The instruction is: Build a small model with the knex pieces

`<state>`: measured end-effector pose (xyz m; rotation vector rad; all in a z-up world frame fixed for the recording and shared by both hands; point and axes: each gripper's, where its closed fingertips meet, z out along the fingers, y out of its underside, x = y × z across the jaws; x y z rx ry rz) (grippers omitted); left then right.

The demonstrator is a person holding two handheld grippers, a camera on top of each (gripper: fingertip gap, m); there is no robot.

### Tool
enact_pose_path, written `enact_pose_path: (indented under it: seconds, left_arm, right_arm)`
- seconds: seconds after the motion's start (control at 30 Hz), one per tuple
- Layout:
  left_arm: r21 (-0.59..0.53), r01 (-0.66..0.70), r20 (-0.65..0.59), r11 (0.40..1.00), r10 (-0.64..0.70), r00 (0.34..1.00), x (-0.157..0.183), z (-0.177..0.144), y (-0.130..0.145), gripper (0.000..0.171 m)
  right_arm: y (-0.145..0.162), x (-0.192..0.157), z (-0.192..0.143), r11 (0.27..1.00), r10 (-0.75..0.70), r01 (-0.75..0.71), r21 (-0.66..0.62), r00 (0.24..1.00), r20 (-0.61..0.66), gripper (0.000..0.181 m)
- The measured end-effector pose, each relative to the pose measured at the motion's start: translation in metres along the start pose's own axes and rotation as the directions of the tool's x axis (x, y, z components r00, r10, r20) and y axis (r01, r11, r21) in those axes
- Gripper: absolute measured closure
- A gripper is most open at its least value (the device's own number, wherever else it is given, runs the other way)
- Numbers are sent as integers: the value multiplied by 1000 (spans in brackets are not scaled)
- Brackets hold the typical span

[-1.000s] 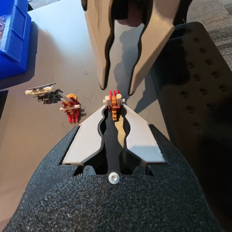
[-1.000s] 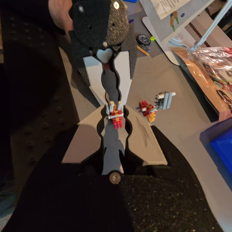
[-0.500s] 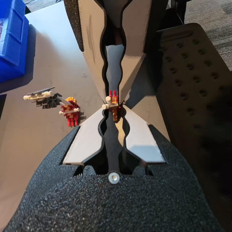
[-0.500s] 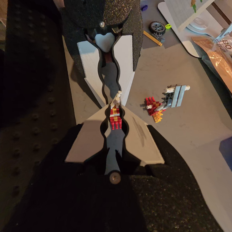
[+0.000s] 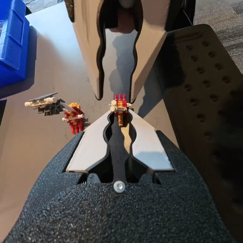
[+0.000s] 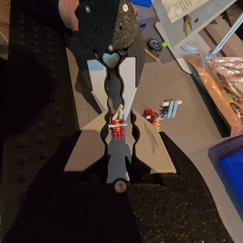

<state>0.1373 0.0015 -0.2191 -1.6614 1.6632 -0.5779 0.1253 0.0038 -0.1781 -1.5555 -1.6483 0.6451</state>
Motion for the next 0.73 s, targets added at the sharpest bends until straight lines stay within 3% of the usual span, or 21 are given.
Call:
enact_pose_path:
  seconds: [0.3, 0.5, 0.73]
  left_arm:
    - [-1, 12, -6, 1000, -12, 1000, -1, 1, 0, 153]
    - [-5, 26, -20, 1000, -26, 999, -1, 1, 0, 152]
    - [-36, -3, -18, 999, 2, 1000, 2, 4, 4, 151]
  right_arm:
    - [0, 0, 15, 991, -60, 64, -116, 998, 37, 173]
    - [-4, -5, 9, 999, -45, 45, -25, 999, 20, 176]
    - [-6, -6, -1, 989, 78, -80, 123, 997, 19, 176]
